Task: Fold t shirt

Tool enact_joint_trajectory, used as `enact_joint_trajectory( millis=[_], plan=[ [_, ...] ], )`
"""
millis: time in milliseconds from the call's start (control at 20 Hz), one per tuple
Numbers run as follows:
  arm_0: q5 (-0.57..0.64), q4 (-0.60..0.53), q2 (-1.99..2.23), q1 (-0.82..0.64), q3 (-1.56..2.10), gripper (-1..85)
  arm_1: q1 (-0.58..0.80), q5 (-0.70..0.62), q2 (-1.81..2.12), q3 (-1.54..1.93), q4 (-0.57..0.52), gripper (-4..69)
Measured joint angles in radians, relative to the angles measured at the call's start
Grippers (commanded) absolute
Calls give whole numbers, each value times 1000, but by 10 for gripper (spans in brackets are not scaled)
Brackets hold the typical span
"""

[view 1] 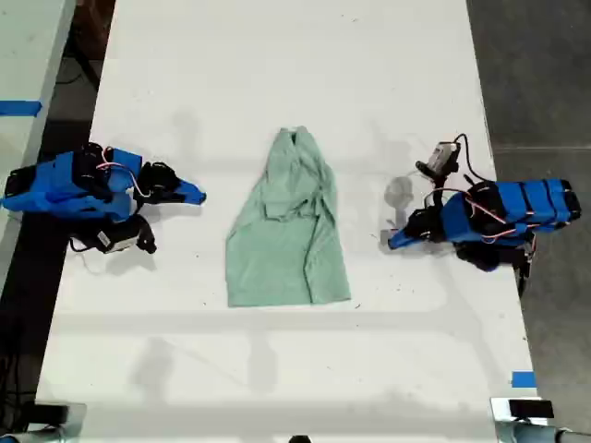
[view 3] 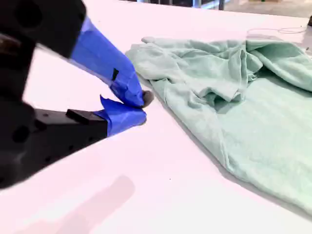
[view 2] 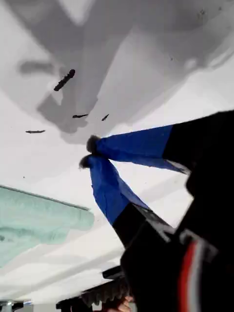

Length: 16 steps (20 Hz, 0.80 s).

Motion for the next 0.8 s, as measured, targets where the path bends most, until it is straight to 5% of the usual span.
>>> enact_joint_trajectory(
  millis=[200,550,800],
  plan=[
    [-25,0,0,78,0,-2,199,-74,6,-6,107,12],
    [-37,-46,-55,78,-21,-1,229,-74,9,-6,110,12],
    [-333,2,-922,295,-565,142,238,-74,9,-6,110,12]
  ],
)
